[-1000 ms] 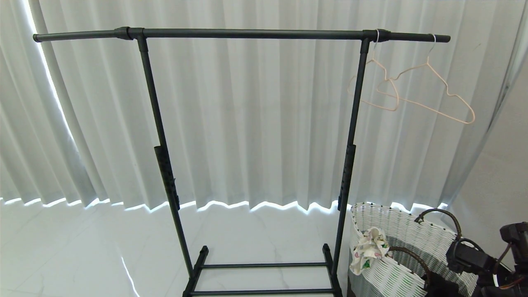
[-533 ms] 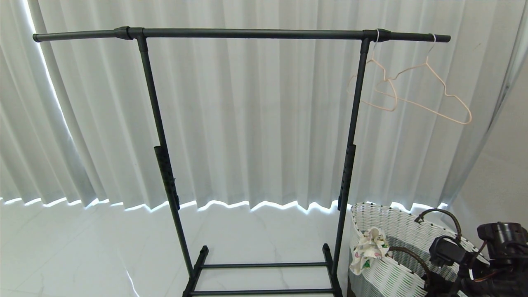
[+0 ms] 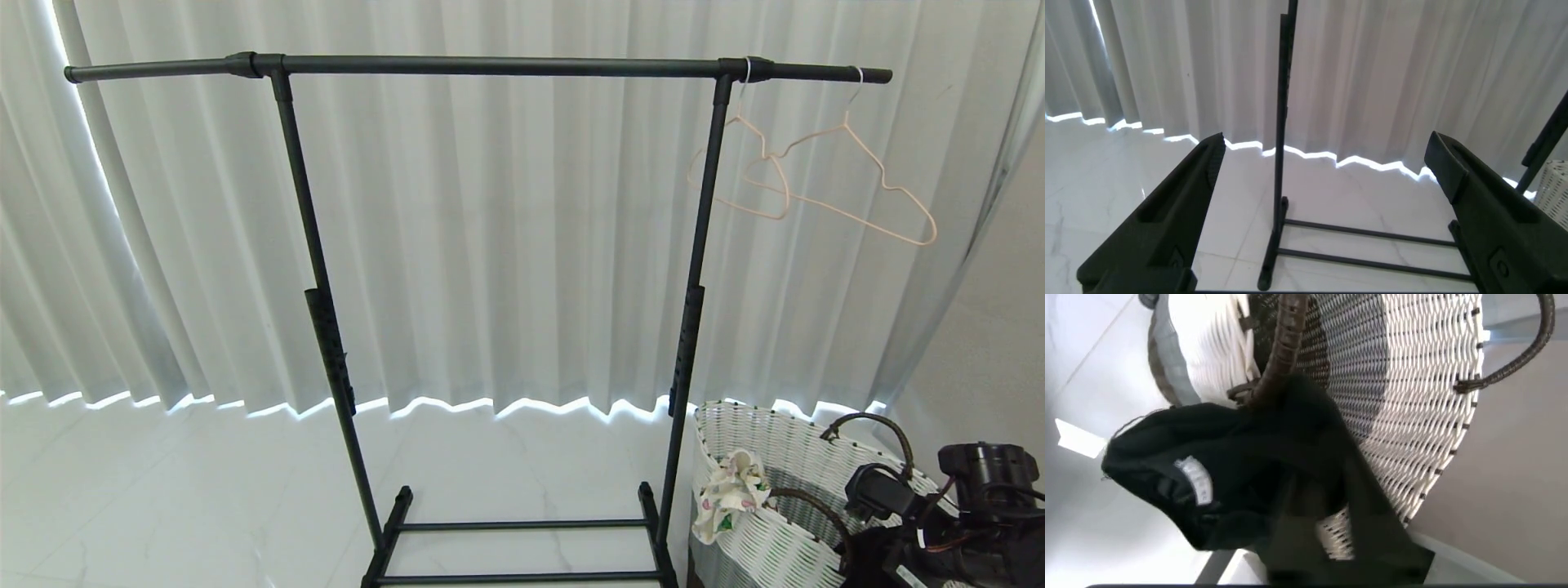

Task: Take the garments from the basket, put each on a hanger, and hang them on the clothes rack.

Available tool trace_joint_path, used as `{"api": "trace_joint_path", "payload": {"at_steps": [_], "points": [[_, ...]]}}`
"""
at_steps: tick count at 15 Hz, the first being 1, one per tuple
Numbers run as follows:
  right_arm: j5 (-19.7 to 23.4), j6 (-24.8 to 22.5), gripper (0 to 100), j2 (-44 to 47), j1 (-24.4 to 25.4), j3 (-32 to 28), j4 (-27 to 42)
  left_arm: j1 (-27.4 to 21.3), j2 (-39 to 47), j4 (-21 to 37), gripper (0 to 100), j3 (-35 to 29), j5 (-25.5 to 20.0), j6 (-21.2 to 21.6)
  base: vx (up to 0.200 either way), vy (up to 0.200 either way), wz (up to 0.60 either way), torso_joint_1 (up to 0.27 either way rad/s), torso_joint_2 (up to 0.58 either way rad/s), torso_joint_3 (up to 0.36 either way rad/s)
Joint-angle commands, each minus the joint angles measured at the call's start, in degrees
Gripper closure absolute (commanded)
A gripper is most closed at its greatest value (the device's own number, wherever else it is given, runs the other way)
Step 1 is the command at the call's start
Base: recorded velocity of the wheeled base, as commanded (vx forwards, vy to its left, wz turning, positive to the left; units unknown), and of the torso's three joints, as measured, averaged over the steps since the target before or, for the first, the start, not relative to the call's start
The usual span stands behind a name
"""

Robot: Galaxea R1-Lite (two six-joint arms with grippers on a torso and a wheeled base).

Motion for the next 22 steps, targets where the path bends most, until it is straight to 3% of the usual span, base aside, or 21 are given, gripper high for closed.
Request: {"api": "trace_joint_path", "payload": {"at_steps": [1, 6, 9, 11, 13, 14, 17, 22], "points": [[0.1, 0.1, 100, -1.9, 0.1, 1.1, -0.7, 0.0, 0.1, 0.0, 0, 0.0, 0.0, 0.0, 0.0, 0.0, 0.0, 0.0, 0.0, 0.0], [0.3, 4.1, 100, -17.4, 0.2, 4.9, 0.0, 0.0, 0.0, 0.0, 0, 0.0, -0.1, 0.0, 0.0, 0.0, 0.0, 0.0, 0.0, 0.0], [0.3, 5.5, 100, -35.5, 0.1, -0.8, 16.5, 0.0, 0.0, 0.0, 0, 0.0, 0.0, 0.0, 0.0, 0.0, 0.0, 0.0, 0.0, 0.0], [0.3, 9.8, 100, -50.5, 1.7, -17.3, 50.1, 0.0, 0.0, 0.0, 0, 0.0, -0.1, 0.1, 0.0, 0.0, 0.0, 0.0, 0.0, 0.0], [0.4, 13.0, 100, -57.9, 4.2, -31.1, 73.9, 0.0, 0.0, 0.0, 0, 0.0, -0.1, 0.0, 0.0, 0.0, 0.0, 0.0, 0.0, 0.0], [0.1, 13.5, 100, -60.2, 5.9, -35.7, 80.9, 0.0, 0.0, 0.0, 0, 0.0, 0.0, 0.0, 0.0, 0.0, 0.0, 0.0, 0.0, 0.0], [-0.3, 13.3, 100, -62.3, 11.8, -44.1, 89.4, 0.0, 0.0, 0.0, 0, 0.0, 0.0, -0.1, 0.0, 0.0, 0.0, 0.0, 0.0, 0.0], [-0.6, 13.3, 100, -58.9, 20.8, -48.0, 90.7, 0.0, 0.0, 0.0, 0, 0.0, 0.0, -0.1, -0.2, 0.0, 0.0, 0.001, 0.0, 0.003]]}}
